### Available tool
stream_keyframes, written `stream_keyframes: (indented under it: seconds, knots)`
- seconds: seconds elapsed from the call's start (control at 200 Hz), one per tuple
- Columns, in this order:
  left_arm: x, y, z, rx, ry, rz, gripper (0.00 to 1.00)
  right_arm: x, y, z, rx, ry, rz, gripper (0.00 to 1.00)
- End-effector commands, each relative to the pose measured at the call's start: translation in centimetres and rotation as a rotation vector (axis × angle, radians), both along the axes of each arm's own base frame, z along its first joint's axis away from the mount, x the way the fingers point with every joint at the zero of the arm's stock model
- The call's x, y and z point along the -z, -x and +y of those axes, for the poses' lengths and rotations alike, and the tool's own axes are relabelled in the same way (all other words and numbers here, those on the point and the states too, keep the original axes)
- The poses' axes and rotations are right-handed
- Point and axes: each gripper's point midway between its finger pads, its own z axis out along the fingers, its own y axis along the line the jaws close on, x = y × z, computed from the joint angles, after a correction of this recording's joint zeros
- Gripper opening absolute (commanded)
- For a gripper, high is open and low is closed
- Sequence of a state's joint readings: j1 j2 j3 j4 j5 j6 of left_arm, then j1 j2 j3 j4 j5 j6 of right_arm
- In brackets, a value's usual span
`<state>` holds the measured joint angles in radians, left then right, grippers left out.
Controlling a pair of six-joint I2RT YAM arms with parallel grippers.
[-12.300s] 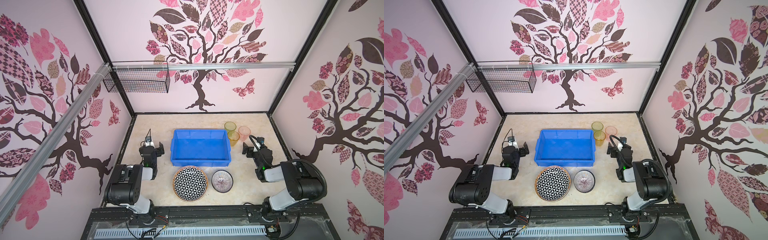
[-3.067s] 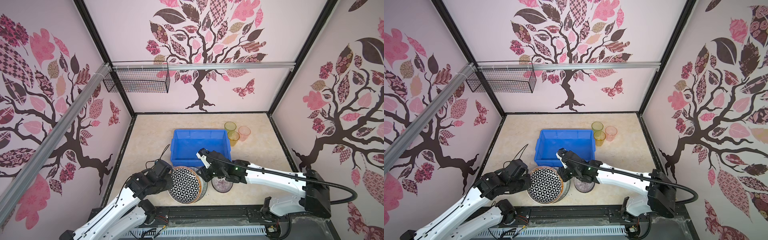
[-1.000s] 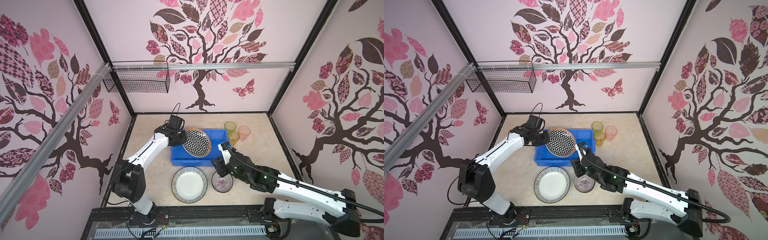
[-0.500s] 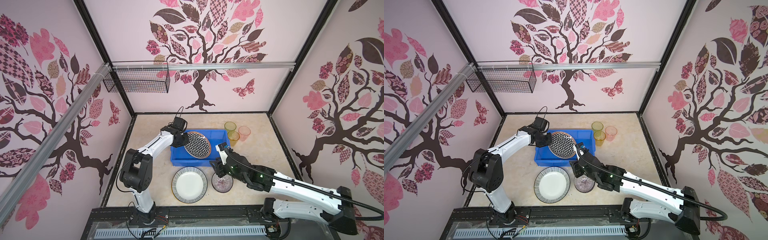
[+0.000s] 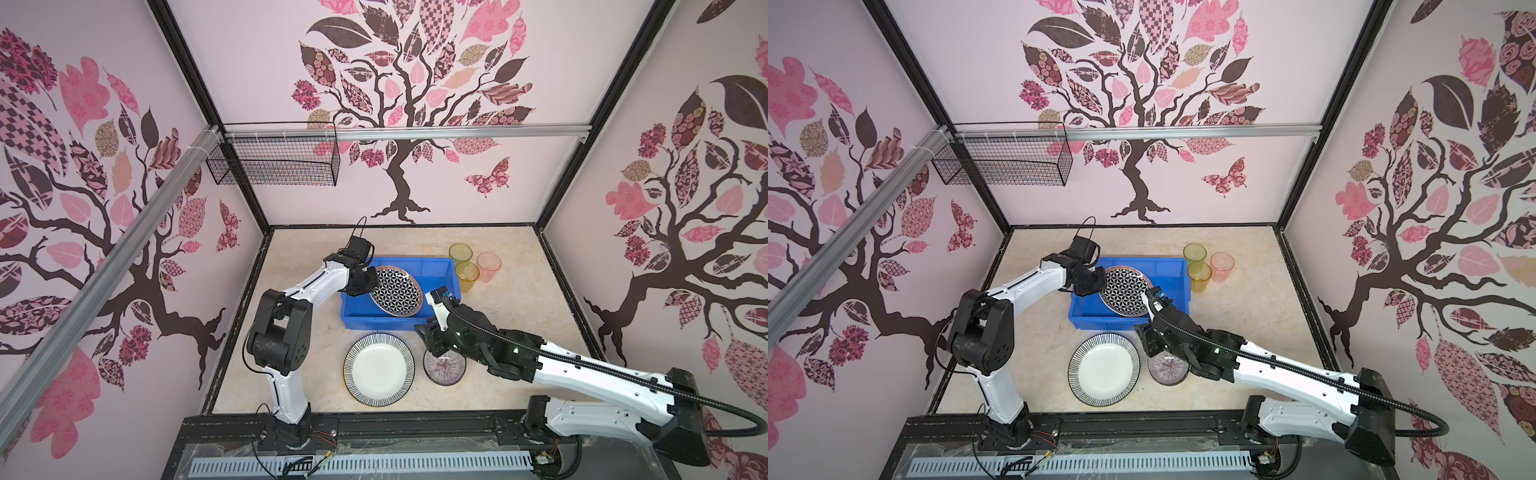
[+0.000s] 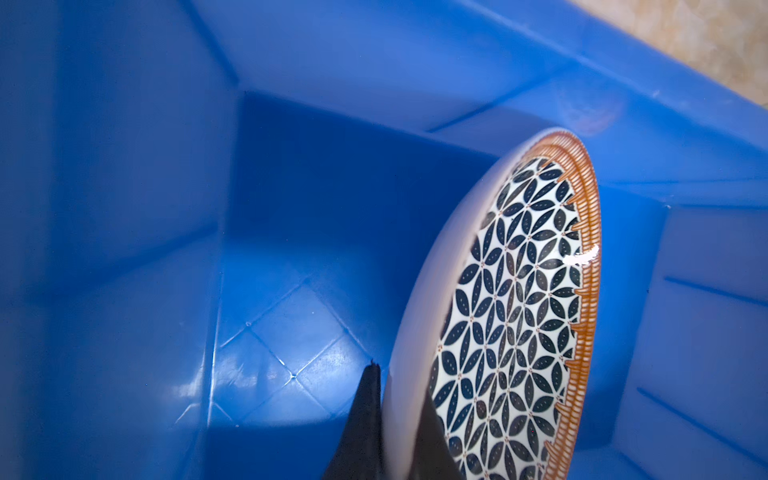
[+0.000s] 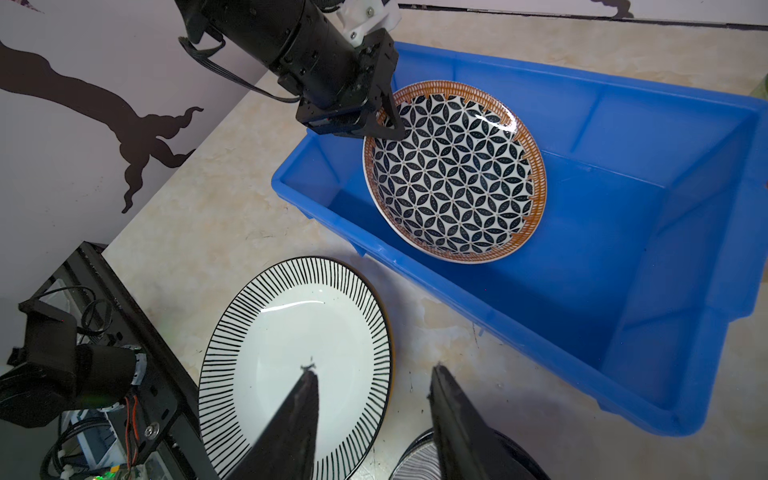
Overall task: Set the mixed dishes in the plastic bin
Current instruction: 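Lower the patterned bowl into the blue bin with the left gripper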
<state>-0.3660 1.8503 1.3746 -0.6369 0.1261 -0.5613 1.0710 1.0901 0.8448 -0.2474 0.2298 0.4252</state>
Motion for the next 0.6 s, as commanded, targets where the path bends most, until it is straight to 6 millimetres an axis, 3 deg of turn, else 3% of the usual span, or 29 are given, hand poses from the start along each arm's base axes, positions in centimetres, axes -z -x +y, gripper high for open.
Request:
stream_keyframes:
  seconds: [0.0, 0.235, 0.59]
  knots:
    - [-0.9, -1.4, -0.6, -0.014, 0.044, -0.052, 0.00, -1.6, -0.2, 0.9, -0.009, -0.039, -0.001, 0.47]
    - [0.6, -0.7, 1.0, -0.041, -0.020, -0.018, 0.00, -1.6, -0.2, 1.0, -0.016, -0.038, 0.003, 0.48]
    - [2.7, 0.6, 2.1, -0.053, -0.060, 0.034, 0.08, -1.3, 0.2, 1.4, -0.032, -0.053, 0.035, 0.49]
